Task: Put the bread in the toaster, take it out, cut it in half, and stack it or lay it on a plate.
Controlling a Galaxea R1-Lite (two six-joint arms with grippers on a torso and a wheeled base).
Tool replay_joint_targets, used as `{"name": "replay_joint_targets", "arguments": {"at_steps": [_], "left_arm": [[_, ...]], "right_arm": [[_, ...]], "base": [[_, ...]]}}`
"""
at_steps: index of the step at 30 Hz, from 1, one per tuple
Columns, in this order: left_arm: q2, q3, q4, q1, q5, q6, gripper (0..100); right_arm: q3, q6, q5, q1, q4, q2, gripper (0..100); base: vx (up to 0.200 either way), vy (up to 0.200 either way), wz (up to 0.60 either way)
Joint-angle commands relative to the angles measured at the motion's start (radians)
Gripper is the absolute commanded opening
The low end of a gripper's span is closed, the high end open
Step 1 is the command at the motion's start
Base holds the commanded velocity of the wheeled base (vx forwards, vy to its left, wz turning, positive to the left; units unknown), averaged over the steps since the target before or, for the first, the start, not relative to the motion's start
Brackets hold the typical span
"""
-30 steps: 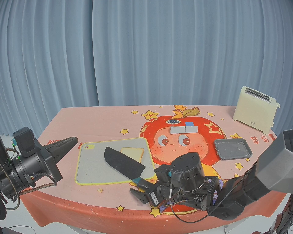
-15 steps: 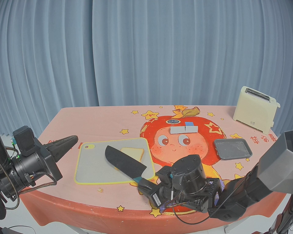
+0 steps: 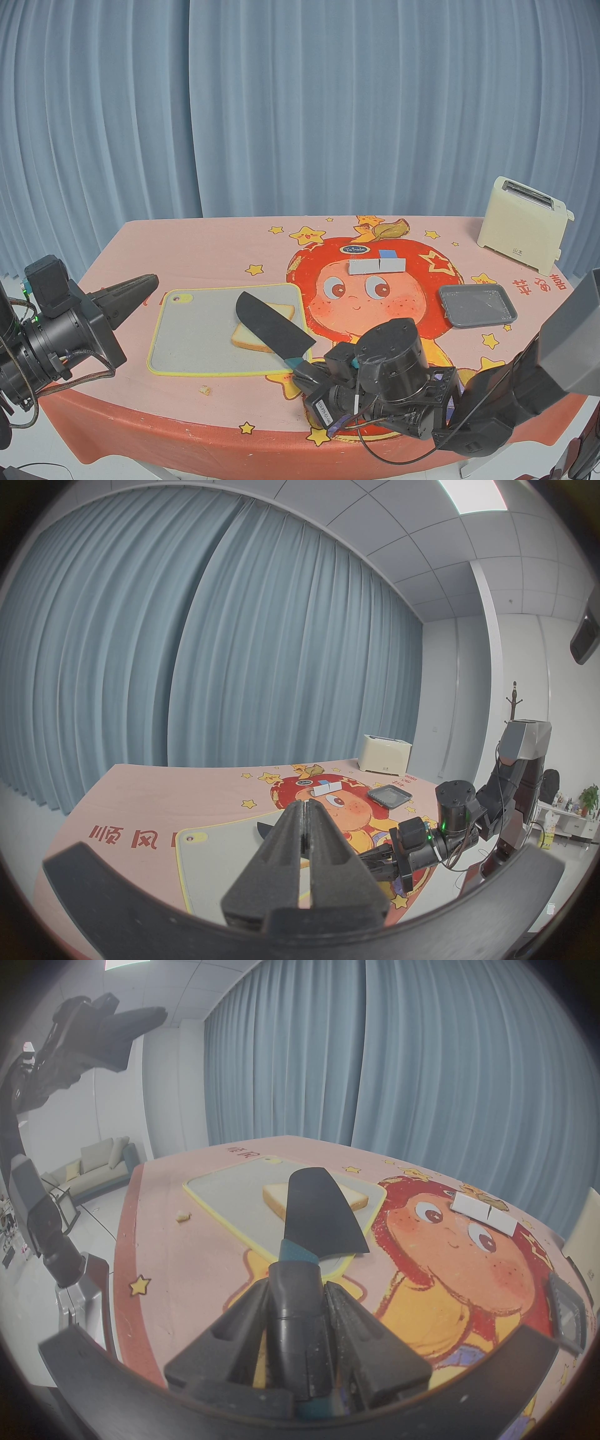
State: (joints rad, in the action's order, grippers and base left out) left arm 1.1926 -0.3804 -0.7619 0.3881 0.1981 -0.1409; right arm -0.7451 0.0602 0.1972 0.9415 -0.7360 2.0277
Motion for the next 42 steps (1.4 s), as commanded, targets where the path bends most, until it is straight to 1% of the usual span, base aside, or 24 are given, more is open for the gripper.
{"name": "replay_joint_targets", "arguments": {"at_steps": [1, 3, 4, 7, 8, 11, 13, 15, 16, 17, 18, 20, 21, 23, 25, 28, 30, 31, 33, 35, 36, 37, 39, 42], "left_arm": [[0.007, 0.0, 0.001, 0.0, 0.0, -0.002, 0], [0.007, 0.0, 0.001, 0.002, 0.001, -0.003, 0], [0.009, 0.0, 0.001, 0.003, 0.003, -0.009, 0], [0.036, -0.006, -0.007, 0.005, 0.017, -0.069, 0], [0.039, -0.014, -0.005, 0.006, 0.023, -0.105, 0], [0.062, -0.038, 0.0, 0.014, 0.049, -0.243, 0], [0.099, -0.055, -0.008, 0.02, 0.072, -0.345, 0], [0.137, -0.075, -0.01, 0.02, 0.092, -0.462, 0], [0.154, -0.084, -0.01, 0.02, 0.101, -0.511, 0], [0.171, -0.089, -0.01, 0.02, 0.109, -0.549, 0], [0.197, -0.098, -0.011, 0.02, 0.119, -0.609, 0], [0.24, -0.106, -0.013, 0.018, 0.144, -0.684, 0], [0.26, -0.107, -0.017, 0.018, 0.153, -0.704, 100], [0.291, -0.103, -0.051, 0.018, 0.169, -0.73, 100], [0.323, -0.094, -0.1, 0.015, 0.176, -0.738, 100], [0.375, -0.095, -0.165, 0.011, 0.161, -0.74, 100], [0.421, -0.084, -0.229, 0.012, 0.127, -0.741, 100], [0.432, -0.08, -0.246, 0.014, 0.115, -0.747, 100], [0.455, -0.081, -0.269, 0.014, 0.1, -0.773, 100], [0.469, -0.089, -0.278, 0.012, 0.095, -0.807, 100], [0.469, -0.089, -0.278, 0.012, 0.095, -0.813, 100], [0.47, -0.091, -0.278, 0.011, 0.095, -0.83, 100], [0.472, -0.089, -0.278, 0.011, 0.095, -0.836, 100], [0.486, -0.094, -0.278, 0.011, 0.093, -0.836, 100]], "right_arm": [[0.0, 0.001, -0.001, -0.003, -0.011, -0.053, 0], [0.0, 0.003, -0.002, -0.006, -0.011, -0.083, 0], [-0.002, 0.003, -0.004, -0.009, -0.011, -0.093, 0], [-0.002, 0.006, -0.012, -0.012, -0.011, -0.127, 0], [0.0, 0.006, -0.013, -0.013, -0.011, -0.136, 0], [0.009, 0.004, -0.015, -0.01, -0.011, -0.141, 0], [0.01, 0.004, -0.015, -0.004, -0.011, -0.136, 0], [0.007, 0.003, -0.015, 0.0, -0.011, -0.13, 0], [0.006, 0.001, -0.015, 0.002, -0.013, -0.129, 0], [0.004, 0.0, -0.013, 0.005, -0.016, -0.127, 0], [0.003, 0.0, -0.013, 0.008, -0.033, -0.126, 0], [0.003, -0.002, -0.015, 0.008, -0.066, -0.126, 0], [0.003, -0.002, -0.013, 0.008, -0.077, -0.126, 0], [0.004, -0.002, -0.013, 0.008, -0.08, -0.127, 0], [0.004, -0.002, -0.013, 0.01, -0.082, -0.126, 0], [0.004, -0.003, -0.013, 0.016, -0.082, -0.126, 0], [0.0, -0.003, -0.013, 0.03, -0.083, -0.122, 0], [0.0, -0.005, -0.013, 0.033, -0.083, -0.121, 0], [-0.002, -0.003, -0.013, 0.048, -0.083, -0.121, 0], [0.001, -0.003, -0.009, 0.063, -0.083, -0.119, 0], [0.001, -0.003, -0.009, 0.065, -0.083, -0.118, 0], [0.003, -0.003, -0.007, 0.072, -0.085, -0.118, 0], [0.006, -0.002, -0.007, 0.08, -0.085, -0.119, 0], [0.009, -0.002, -0.004, 0.091, -0.089, -0.122, 0]], "base": [[0.0, 0.0, 0.0], [0.0, 0.0, 0.0], [0.0, 0.0, 0.0], [0.0, 0.0, 0.0], [0.0, 0.0, 0.0], [0.0, 0.0, 0.0], [0.0, 0.0, 0.0], [0.0, 0.0, 0.0], [0.0, 0.0, 0.0], [0.0, 0.0, 0.0], [0.0, 0.0, 0.0], [0.0, 0.0, 0.0], [0.0, 0.0, 0.0], [0.0, 0.0, 0.0], [0.0, 0.0, 0.0], [0.0, 0.0, 0.0], [0.0, 0.0, 0.0], [0.0, 0.0, 0.0], [0.0, 0.0, 0.0], [0.0, 0.0, 0.0], [0.0, 0.0, 0.0], [0.0, 0.0, 0.0], [0.0, 0.0, 0.0], [0.0, 0.0, 0.0]]}}
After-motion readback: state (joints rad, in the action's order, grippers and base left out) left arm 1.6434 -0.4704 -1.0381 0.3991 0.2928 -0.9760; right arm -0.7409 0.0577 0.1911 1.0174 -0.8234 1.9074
